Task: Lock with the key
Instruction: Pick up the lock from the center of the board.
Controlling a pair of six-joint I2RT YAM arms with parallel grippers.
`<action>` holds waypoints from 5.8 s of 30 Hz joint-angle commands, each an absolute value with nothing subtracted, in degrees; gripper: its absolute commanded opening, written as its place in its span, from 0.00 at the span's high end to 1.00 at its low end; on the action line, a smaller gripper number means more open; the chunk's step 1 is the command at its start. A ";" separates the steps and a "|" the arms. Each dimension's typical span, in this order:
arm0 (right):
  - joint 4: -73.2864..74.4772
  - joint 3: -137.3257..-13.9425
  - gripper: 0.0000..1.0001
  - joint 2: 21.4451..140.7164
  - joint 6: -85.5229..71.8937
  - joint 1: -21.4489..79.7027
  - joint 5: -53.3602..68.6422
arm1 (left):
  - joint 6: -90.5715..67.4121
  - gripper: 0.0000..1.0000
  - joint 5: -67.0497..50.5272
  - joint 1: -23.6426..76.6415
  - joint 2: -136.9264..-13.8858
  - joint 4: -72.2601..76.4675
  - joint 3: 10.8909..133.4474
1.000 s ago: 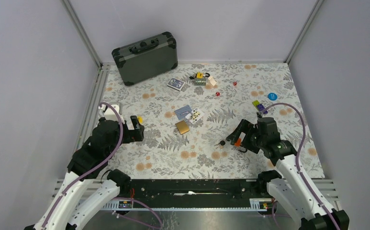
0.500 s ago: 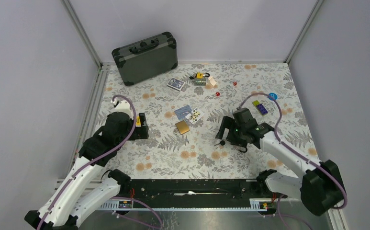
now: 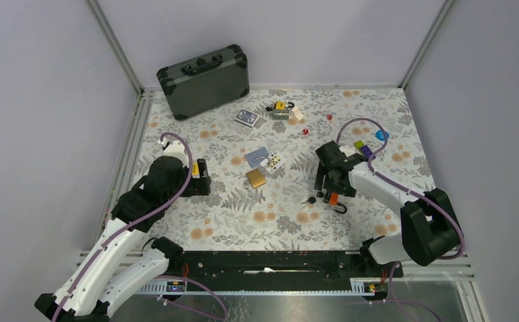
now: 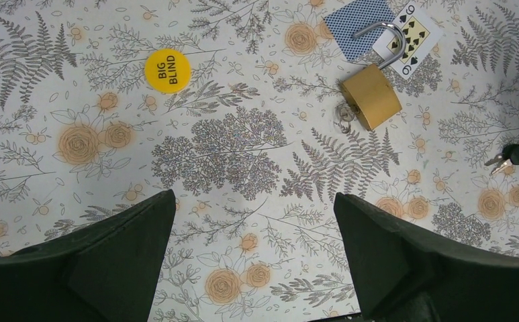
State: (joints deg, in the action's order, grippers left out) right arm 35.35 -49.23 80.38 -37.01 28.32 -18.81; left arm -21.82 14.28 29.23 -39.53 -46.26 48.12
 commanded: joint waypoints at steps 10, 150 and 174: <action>25.22 -40.93 0.21 79.71 -39.16 22.50 -13.19 | -20.94 0.01 12.25 29.43 -38.48 -43.42 47.73; -23.03 -23.54 0.78 44.97 -14.02 57.69 29.06 | -57.78 1.00 1.94 68.73 -43.55 5.42 37.62; -20.26 -25.75 1.00 40.92 -16.24 58.10 28.06 | -58.55 0.31 3.60 68.73 -41.73 3.34 35.62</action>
State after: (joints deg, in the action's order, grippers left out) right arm -18.87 -23.64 41.74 -15.53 58.02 28.97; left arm -58.74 2.61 68.90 -42.81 0.12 34.98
